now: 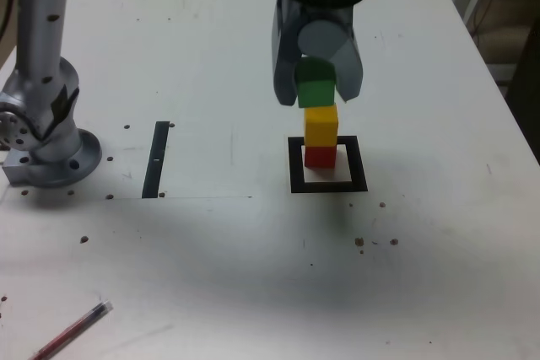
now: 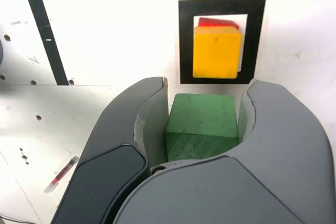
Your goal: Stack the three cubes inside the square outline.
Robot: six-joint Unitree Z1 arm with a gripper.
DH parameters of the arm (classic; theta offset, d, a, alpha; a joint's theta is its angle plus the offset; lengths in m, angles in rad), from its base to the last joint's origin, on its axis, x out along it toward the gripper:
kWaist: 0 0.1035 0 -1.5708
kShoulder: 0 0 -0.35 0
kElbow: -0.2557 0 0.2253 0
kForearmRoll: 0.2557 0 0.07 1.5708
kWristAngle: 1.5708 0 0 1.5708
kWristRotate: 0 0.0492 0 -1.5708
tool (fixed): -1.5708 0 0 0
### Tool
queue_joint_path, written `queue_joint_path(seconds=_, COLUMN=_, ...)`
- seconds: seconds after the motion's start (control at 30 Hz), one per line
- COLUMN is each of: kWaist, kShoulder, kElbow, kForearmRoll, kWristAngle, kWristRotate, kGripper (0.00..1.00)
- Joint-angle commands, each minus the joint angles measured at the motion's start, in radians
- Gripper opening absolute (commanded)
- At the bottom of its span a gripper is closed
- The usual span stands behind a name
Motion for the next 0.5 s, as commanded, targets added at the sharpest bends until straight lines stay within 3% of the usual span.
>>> queue_joint_path(seconds=0.0, kWaist=0.013, kShoulder=0.011, kElbow=-0.015, kForearmRoll=0.009, kWristAngle=0.003, kWristRotate=0.013, kGripper=0.18)
queue_joint_path(seconds=0.47, kWaist=0.029, kShoulder=0.083, kElbow=-0.035, kForearmRoll=0.016, kWristAngle=0.002, kWristRotate=0.03, kGripper=0.19)
